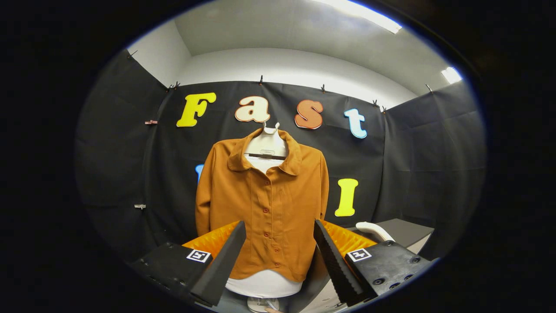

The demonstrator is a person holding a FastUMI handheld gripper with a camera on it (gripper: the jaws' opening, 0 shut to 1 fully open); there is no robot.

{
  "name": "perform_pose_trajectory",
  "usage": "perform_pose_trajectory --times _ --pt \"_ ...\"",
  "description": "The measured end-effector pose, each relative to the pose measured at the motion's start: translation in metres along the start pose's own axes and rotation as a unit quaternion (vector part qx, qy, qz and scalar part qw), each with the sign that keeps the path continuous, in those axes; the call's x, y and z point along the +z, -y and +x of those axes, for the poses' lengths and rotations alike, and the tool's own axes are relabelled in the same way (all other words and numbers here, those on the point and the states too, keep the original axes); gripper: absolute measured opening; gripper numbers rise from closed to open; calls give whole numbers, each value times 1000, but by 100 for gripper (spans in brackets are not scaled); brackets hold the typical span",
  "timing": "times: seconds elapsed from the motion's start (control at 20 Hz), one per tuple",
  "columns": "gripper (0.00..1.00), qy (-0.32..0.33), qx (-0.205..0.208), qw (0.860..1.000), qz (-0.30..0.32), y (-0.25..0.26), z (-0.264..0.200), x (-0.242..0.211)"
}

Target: Iron the clothes twice with a garment steamer, once on the left side and once on the right side.

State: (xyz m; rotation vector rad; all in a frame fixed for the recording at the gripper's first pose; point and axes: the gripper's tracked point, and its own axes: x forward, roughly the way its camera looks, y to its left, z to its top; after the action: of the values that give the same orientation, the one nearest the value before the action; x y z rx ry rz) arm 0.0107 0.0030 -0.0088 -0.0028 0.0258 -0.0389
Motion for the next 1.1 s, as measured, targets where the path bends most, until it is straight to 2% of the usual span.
perform_pose_trajectory --times 0.2,0.6,0.85,1.1 --pt "98 -3 -21 1000 0 1 1 -2" --pt "98 -21 -96 995 6 25 9 -17" --pt "98 -40 -132 990 8 70 24 -30" --pt "98 -50 -144 988 1 142 51 -41"
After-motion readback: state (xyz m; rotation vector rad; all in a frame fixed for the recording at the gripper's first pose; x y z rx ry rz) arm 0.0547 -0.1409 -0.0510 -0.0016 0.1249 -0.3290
